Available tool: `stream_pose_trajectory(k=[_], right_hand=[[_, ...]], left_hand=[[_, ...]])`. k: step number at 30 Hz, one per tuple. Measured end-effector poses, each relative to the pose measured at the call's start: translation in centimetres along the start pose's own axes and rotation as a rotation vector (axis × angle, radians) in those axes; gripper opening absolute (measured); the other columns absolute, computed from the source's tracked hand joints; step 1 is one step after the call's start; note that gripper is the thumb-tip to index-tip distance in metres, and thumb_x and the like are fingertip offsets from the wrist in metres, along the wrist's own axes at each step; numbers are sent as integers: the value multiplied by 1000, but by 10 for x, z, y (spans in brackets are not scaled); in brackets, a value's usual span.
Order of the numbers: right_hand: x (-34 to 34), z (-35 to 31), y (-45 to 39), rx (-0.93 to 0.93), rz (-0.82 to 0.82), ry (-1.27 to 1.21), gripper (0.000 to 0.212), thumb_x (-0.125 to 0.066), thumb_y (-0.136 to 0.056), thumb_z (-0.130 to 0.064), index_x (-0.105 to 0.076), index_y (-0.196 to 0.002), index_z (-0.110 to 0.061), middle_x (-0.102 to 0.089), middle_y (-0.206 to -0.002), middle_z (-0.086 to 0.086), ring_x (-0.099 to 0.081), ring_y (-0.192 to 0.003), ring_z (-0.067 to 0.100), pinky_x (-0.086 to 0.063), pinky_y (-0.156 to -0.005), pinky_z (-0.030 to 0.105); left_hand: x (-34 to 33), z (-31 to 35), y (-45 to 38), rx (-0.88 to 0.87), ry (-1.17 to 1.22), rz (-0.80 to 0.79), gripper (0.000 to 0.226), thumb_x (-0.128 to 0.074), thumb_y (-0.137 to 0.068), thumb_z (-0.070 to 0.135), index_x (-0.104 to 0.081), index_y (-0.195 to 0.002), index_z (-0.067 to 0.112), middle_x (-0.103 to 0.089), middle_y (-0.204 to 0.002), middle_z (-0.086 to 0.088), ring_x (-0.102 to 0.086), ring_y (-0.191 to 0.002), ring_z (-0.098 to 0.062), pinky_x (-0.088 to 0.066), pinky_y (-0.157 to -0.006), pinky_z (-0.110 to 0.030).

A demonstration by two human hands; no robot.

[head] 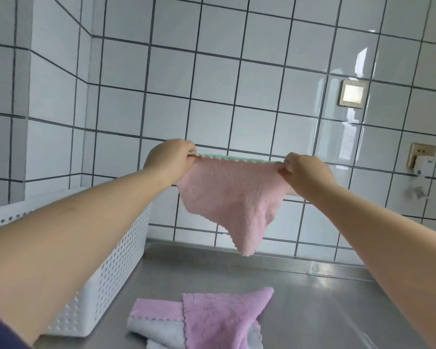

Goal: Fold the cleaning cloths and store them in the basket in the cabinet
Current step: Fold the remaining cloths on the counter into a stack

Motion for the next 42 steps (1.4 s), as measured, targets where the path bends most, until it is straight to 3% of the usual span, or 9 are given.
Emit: stream_pose_trajectory(k=[6, 10, 16, 21, 23, 26, 30, 38, 42], right_hand=[[38, -20, 82, 44, -58, -4, 18, -53, -90, -23, -56, -106, -15, -61, -91, 8, -55, -84, 30, -35, -62, 30], [43, -31, 160, 112, -151, -67, 15, -58, -87, -23, -65, -97, -15, -65, -93, 5, -59, -89, 30, -45, -66, 34], [22, -33, 293, 289, -262, -199, 17, -66, -72, -35, -71, -82, -21, -70, -102, -5, -62, -92, 30, -49, -77, 41], [8, -32, 374, 258, -522, -432, 21, -50, -69, -44, -65, -82, -35, -64, -108, -24, -53, -109, -4, -40, -96, 27], [8, -30, 390, 176, -593, -482, 8, -51, -70, -40, -56, -76, -44, -70, -95, -17, -60, -87, -1, -48, -81, 22], [5, -25, 402, 117, -602, -490, 9, -59, -81, -22, -54, -77, -28, -64, -71, 0, -46, -58, 7, -40, -56, 20], [1, -23, 406, 81, -620, -478, 15, -64, -82, -23, -53, -78, -13, -56, -65, 5, -35, -56, 8, -33, -52, 19], [-28, -15, 387, -140, -644, -564, 17, -72, -80, -30, -59, -79, -18, -48, -60, -9, -37, -55, 8, -34, -53, 18], [-45, -17, 368, -263, -568, -619, 21, -74, -79, -27, -59, -91, -19, -55, -66, -8, -46, -56, 8, -37, -51, 13]], left_hand=[[65, -3, 70, -76, 164, -27, 25, -52, -88, 5, -68, -107, 10, -65, -111, -8, -57, -105, -26, -45, -89, -35], [91, -8, 154, -20, 287, -99, 22, -57, -87, 4, -70, -104, 10, -67, -104, -3, -57, -96, -14, -39, -79, -18], [100, -23, 306, 41, 466, -438, 46, -60, -83, -2, -60, -88, 44, -61, -88, 40, -56, -89, 16, -36, -75, 1], [89, -21, 393, 74, 487, -612, 39, -57, -84, 14, -55, -82, 53, -54, -94, 49, -53, -92, 21, -38, -77, -5], [93, -15, 409, 84, 500, -644, 28, -47, -76, 33, -56, -81, 59, -54, -98, 47, -53, -95, 20, -38, -80, -4], [95, -14, 421, 108, 520, -624, 29, -48, -77, 30, -56, -79, 57, -58, -102, 39, -56, -96, 15, -41, -81, -7], [95, -16, 429, 128, 537, -625, 29, -64, -88, 21, -61, -80, 49, -63, -97, 33, -60, -93, 7, -44, -80, -12], [67, -33, 412, 284, 521, -600, 20, -68, -85, 25, -60, -89, 42, -66, -95, 20, -57, -93, 8, -42, -77, -16], [43, -43, 390, 400, 491, -584, 25, -68, -84, 24, -57, -103, 37, -61, -113, 6, -61, -98, -15, -45, -81, -28]])
Point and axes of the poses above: each hand's wrist, its own y-axis away from the middle knuckle, its own x-axis out of the back of the hand, z = x × y, the point moved 3 cm from there along -y, towards the middle knuckle
